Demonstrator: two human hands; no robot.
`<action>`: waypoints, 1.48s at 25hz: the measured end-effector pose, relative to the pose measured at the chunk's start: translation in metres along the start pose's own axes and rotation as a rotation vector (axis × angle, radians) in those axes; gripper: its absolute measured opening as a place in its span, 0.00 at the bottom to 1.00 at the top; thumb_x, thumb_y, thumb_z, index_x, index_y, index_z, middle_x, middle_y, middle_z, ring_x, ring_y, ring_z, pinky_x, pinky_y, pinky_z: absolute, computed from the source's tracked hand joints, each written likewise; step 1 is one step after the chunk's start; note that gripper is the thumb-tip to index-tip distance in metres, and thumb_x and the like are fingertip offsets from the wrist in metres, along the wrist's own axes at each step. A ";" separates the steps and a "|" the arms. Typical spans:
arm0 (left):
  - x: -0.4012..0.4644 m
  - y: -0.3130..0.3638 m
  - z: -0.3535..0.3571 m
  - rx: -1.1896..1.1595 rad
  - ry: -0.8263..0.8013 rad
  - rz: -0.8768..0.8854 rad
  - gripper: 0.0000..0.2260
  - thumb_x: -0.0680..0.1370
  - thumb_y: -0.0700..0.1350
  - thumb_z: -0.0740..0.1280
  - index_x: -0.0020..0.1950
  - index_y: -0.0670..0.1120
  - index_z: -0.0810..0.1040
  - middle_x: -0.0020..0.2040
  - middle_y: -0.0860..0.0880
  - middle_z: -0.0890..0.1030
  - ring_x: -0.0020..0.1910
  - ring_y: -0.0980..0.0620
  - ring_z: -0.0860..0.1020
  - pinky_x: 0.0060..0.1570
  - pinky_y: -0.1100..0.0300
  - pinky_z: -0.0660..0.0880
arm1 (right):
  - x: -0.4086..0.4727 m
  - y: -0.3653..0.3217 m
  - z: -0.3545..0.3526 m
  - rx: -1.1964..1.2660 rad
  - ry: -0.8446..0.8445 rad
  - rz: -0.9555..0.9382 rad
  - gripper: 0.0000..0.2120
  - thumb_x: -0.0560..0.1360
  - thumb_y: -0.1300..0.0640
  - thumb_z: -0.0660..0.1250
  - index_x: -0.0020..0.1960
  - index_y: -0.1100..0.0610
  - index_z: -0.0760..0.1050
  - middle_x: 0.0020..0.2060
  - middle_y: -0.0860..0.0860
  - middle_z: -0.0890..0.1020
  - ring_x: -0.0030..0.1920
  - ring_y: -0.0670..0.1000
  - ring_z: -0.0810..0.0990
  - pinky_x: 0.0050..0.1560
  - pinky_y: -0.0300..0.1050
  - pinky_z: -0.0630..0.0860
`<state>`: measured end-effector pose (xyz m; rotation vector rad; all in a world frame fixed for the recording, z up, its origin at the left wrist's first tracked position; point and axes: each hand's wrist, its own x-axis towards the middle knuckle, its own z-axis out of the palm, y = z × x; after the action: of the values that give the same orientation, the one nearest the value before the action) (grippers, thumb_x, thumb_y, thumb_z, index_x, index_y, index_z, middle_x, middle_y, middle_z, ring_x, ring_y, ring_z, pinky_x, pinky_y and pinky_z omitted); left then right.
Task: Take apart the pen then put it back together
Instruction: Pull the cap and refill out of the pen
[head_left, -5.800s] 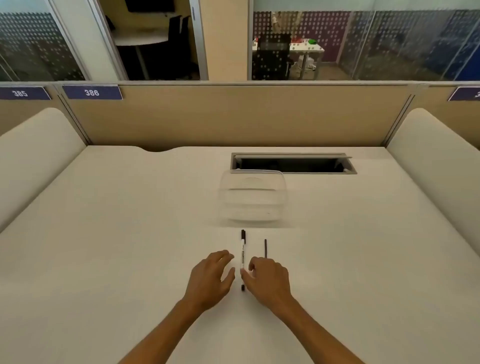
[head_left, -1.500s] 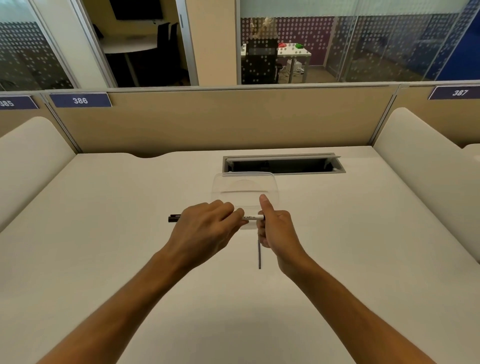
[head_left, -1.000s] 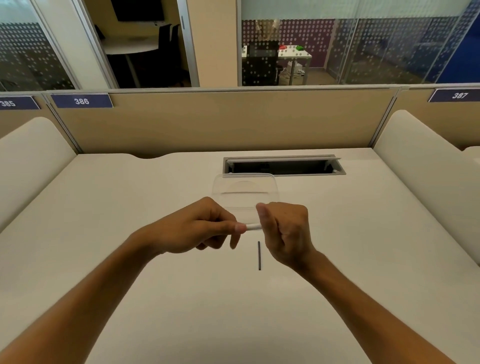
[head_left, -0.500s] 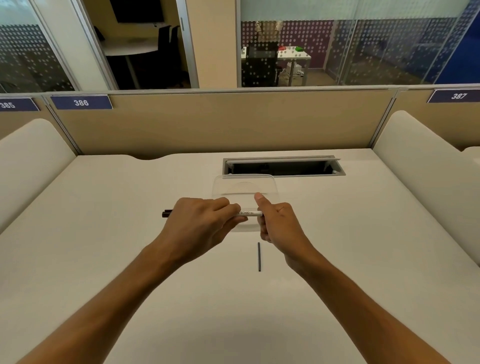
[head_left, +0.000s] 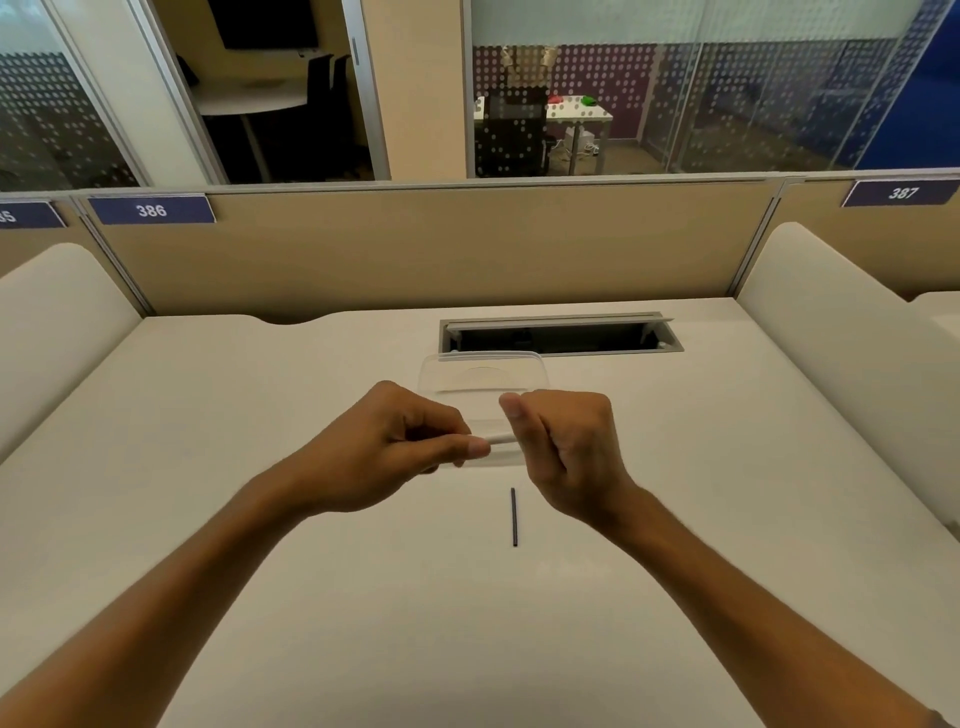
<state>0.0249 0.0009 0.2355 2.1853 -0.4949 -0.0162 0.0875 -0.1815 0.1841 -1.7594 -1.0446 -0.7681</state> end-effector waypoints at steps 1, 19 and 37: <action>0.000 0.001 0.000 0.158 0.078 0.057 0.12 0.77 0.53 0.66 0.40 0.47 0.83 0.24 0.55 0.72 0.24 0.55 0.67 0.26 0.64 0.65 | 0.000 -0.003 0.001 0.058 0.006 0.116 0.27 0.82 0.49 0.56 0.26 0.57 0.69 0.20 0.49 0.69 0.22 0.43 0.64 0.25 0.34 0.62; 0.001 0.007 -0.005 -0.029 -0.050 0.060 0.15 0.78 0.52 0.65 0.35 0.44 0.77 0.23 0.52 0.66 0.23 0.55 0.63 0.26 0.65 0.62 | 0.007 -0.012 -0.002 0.075 0.047 0.032 0.28 0.82 0.51 0.56 0.25 0.58 0.69 0.19 0.48 0.67 0.24 0.44 0.63 0.32 0.27 0.57; 0.000 0.006 0.004 0.846 0.277 0.278 0.15 0.80 0.53 0.61 0.45 0.44 0.81 0.34 0.48 0.81 0.25 0.46 0.74 0.21 0.57 0.70 | 0.011 -0.015 0.006 0.381 -0.023 0.832 0.26 0.80 0.47 0.59 0.25 0.56 0.65 0.18 0.44 0.65 0.21 0.44 0.64 0.25 0.36 0.62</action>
<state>0.0217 -0.0051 0.2375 2.8367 -0.7261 0.7603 0.0792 -0.1695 0.1967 -1.6496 -0.3524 -0.0211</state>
